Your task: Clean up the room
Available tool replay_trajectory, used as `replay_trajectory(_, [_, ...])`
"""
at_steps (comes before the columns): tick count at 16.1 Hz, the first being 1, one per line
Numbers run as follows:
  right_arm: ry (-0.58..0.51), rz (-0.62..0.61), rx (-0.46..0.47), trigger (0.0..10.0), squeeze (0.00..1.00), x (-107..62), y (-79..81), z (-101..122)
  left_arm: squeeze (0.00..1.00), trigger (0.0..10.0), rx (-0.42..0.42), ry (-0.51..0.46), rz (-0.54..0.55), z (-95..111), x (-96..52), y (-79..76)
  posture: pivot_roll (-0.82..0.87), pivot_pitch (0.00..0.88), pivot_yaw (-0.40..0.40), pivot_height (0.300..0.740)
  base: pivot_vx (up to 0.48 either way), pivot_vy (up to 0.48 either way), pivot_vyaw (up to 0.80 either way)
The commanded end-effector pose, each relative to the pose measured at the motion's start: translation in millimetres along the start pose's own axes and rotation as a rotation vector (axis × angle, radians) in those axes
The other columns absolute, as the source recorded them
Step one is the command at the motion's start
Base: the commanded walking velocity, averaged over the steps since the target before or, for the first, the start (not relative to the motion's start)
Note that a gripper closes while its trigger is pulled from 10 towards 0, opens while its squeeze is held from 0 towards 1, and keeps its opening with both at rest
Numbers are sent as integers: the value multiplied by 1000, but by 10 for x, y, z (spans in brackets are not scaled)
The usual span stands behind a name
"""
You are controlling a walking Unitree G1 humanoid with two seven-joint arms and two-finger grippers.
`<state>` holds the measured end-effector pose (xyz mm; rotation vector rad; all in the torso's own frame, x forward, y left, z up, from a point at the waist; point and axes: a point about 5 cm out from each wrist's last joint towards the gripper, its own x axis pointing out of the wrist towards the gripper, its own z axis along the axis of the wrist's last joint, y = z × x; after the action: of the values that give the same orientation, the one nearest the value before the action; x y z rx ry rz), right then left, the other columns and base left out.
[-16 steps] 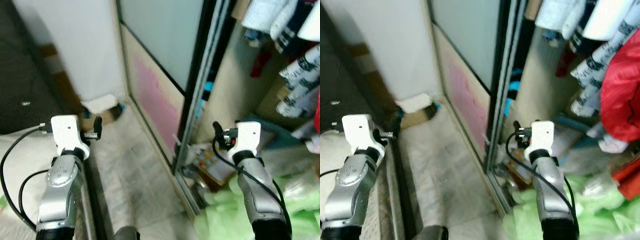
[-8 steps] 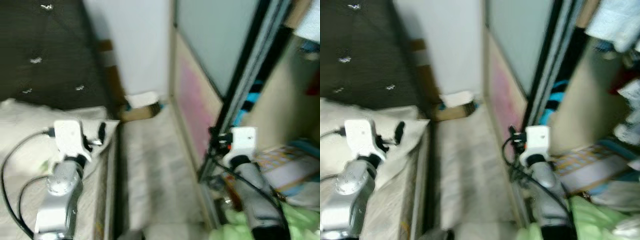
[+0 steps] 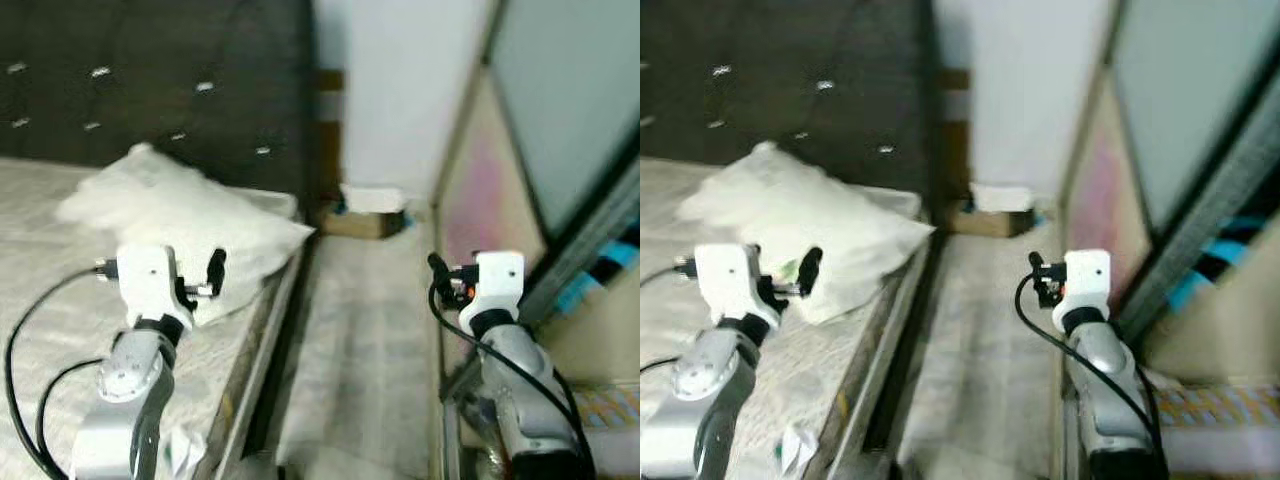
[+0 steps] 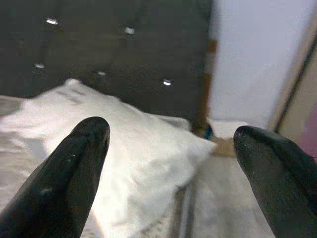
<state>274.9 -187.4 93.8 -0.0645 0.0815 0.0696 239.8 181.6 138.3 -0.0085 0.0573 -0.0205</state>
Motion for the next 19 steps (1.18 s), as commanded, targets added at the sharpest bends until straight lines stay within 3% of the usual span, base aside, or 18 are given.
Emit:
replay_trajectory(1, [-15, 38, 18, 10000, 0, 44, 100, 60, 0, 10000, 2, 42, 31, -73, -57, 89, 121, 27, -22, 740, 0, 0, 800])
replay_trajectory(7, [0, 45, 18, 10000, 0, -23, 84, 48, 0, 10000, -30, 62, 13, -115, -142, -14, 112, 58, -28, 740, 0, 0, 800])
replay_trajectory(19, [-9, 39, 38, 10000, 0, 32, 72, 94, 0, 10000, -33, 104, 77, -191, -152, 9, 118, 40, -33, 740, 0, 0, 800])
